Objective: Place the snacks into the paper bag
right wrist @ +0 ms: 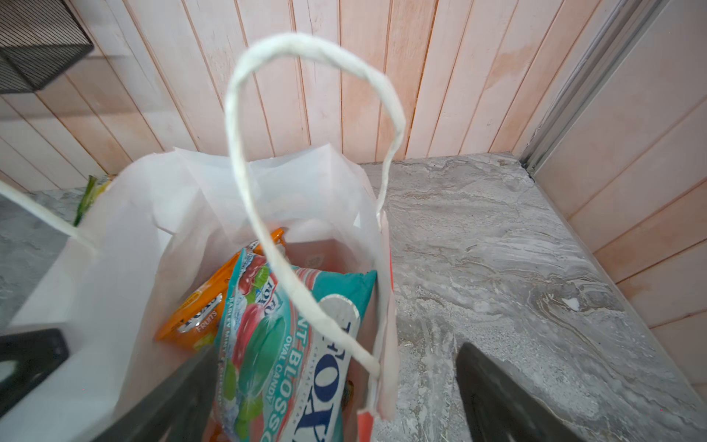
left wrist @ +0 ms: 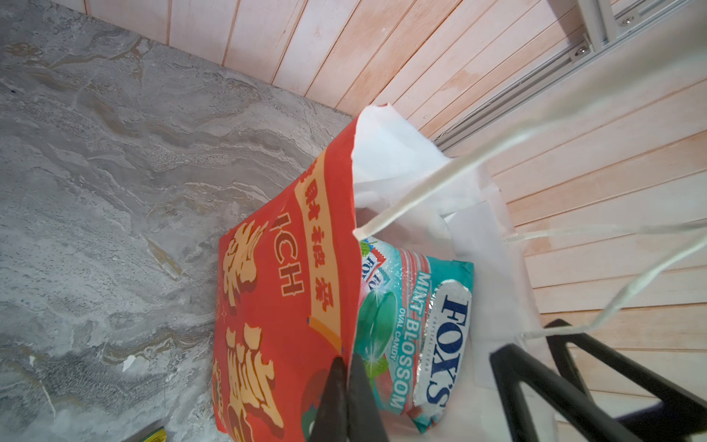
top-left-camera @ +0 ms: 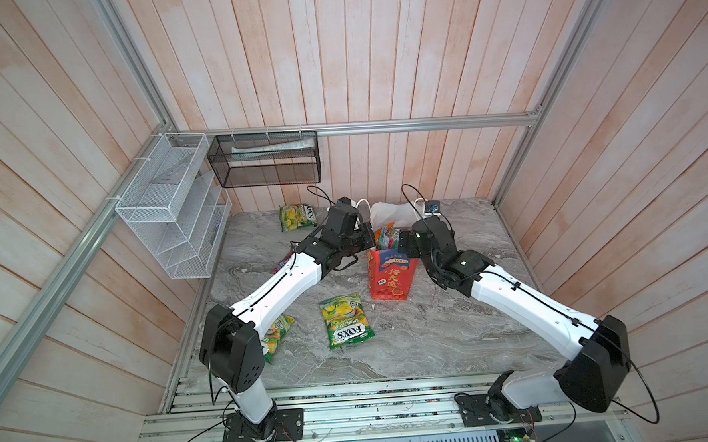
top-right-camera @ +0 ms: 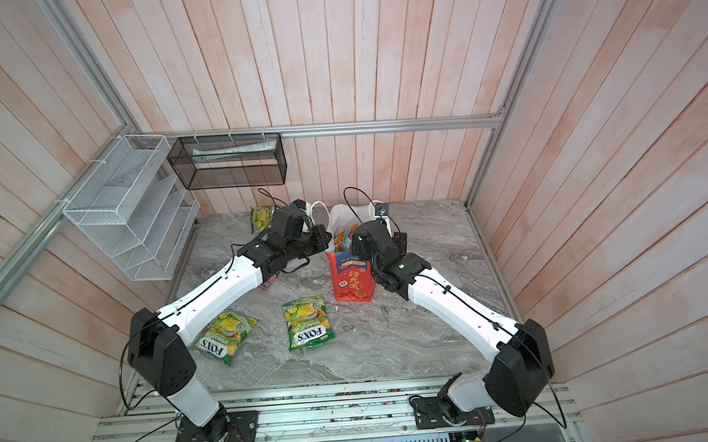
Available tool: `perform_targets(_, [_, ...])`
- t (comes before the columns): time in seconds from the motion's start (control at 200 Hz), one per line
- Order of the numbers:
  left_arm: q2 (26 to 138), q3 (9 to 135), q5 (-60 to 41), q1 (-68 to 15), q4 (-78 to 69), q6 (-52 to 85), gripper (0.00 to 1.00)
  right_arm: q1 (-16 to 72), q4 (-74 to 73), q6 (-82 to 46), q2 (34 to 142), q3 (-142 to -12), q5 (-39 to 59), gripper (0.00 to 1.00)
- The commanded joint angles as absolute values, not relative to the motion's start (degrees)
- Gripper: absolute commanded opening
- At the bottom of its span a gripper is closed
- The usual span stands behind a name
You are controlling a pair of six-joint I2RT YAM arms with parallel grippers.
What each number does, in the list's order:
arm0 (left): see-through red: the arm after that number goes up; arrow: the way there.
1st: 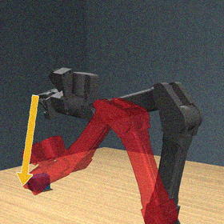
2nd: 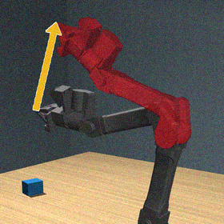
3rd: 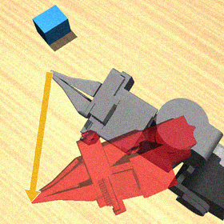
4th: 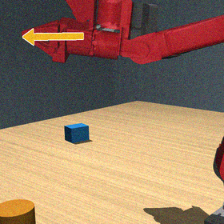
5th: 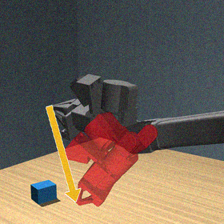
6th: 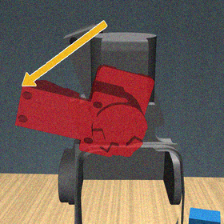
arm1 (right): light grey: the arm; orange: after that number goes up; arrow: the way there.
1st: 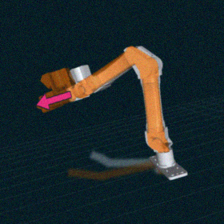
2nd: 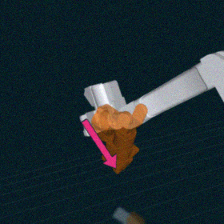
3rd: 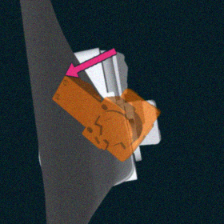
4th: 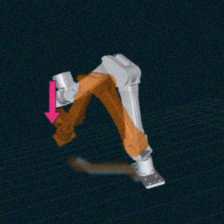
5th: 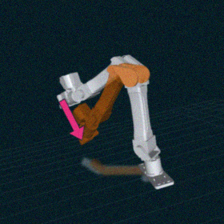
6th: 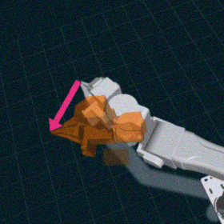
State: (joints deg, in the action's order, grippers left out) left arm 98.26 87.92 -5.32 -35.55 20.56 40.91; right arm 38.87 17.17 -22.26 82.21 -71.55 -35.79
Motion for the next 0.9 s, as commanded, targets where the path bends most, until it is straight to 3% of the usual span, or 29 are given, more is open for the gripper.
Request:
perform_targets(0.0, [99.1, 89.51, -5.23, -35.86, 20.05, 39.81, 0.0, 39.12, 20.01, -20.43, 85.38, -74.73, -41.31, 0.98])
perform_targets(0.25, [98.7, 89.21, -5.27, -35.86, 19.75, 39.9, 0.0, 38.86, 22.5, -23.16, 86.12, -75.94, -46.48, 0.98])
perform_targets(0.435, [99.16, 89.39, -5.38, -35.86, 19.94, 39.89, 0.0, 34.13, 18.41, -24.68, 80.28, -73.34, -35.13, 0.98])
perform_targets(0.59, [99.14, 89.56, -5.27, -35.86, 19.99, 39.77, 0.0, 31.03, 21.64, -26.19, 80.29, -75.76, -32.06, 0.98])
perform_targets(0.69, [99.08, 89.39, -5.19, -35.85, 19.95, 39.81, 0.0, 29.12, 20.86, -27.11, 78.96, -74.5, -28.93, 0.9])
perform_targets(0.815, [99.1, 89.51, -5.19, -35.86, 20.04, 39.81, 0.0, 26.76, 21.21, -28.8, 78.16, -73.81, -23.77, 0.72])
perform_targets(0.895, [99.01, 89.35, -5.27, -35.85, 20.0, 39.9, 0.0, 26.07, 20.44, -29.55, 77.48, -72.75, -21.37, 0.68])
